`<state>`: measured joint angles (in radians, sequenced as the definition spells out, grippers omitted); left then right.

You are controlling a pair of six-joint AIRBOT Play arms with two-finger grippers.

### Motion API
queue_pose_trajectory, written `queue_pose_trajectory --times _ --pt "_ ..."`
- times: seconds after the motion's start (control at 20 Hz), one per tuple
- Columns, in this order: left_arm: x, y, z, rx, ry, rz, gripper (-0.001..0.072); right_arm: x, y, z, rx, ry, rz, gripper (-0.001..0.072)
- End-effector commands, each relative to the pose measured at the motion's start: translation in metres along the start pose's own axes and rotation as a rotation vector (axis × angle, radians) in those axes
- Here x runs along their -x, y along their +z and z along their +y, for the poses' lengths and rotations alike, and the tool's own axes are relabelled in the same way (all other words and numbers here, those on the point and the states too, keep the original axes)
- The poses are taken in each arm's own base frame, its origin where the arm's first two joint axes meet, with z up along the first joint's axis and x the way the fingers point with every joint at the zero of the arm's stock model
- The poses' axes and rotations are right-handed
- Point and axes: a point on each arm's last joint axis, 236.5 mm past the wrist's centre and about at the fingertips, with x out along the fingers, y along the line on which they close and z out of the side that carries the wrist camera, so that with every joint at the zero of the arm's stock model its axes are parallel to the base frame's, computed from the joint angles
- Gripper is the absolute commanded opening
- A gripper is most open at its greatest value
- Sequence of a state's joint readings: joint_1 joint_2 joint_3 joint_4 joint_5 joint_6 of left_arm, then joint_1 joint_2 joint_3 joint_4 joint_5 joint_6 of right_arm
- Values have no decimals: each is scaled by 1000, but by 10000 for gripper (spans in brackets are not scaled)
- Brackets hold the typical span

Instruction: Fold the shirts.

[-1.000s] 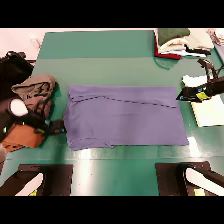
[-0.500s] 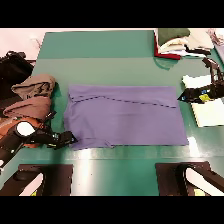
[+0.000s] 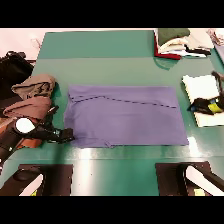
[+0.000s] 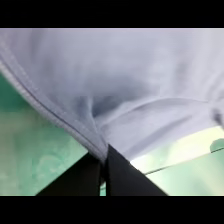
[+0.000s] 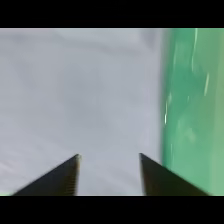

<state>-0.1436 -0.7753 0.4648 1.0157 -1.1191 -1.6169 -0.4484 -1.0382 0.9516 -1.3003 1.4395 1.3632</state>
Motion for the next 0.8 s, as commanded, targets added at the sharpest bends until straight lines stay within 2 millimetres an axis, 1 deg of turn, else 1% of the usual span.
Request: queue_pose_trajectory --times 0.0,0.05,0.1,0.15,0.25,0.35,0.45,0.5,0.6,0.65,0.7,0.75 --pt "18 19 -12 -53 3 -52 23 -30 -70 -59 -224 -32 187 583" --pt "20 24 -14 -55 -1 -71 23 -42 -88 -65 -290 -14 218 573" --pt "20 27 -14 -55 -1 -82 23 -52 -102 -68 -331 -1 246 557" --pt "20 28 -14 -56 1 -89 24 -61 -114 -67 -355 10 272 500" --pt "20 29 -14 -57 1 -91 23 -79 -128 -62 -354 20 297 500" --pt "20 29 -14 -57 2 -91 23 -92 -123 -45 -344 64 272 498" --pt "20 28 -13 -58 3 -87 23 -99 -109 -29 -333 109 222 447" --pt "20 26 -13 -59 6 -81 23 -100 -102 -24 -322 120 201 410" --pt "19 20 -11 -99 14 -52 23 -95 -91 -15 -266 119 189 214" --pt "20 12 -8 -109 26 -22 22 -89 -87 -10 -232 120 194 101" --pt "21 5 -3 -118 47 5 21 -82 -84 -5 -204 124 204 18" --pt "27 1 -1 -126 62 4 21 -73 -82 -1 -172 119 213 18"
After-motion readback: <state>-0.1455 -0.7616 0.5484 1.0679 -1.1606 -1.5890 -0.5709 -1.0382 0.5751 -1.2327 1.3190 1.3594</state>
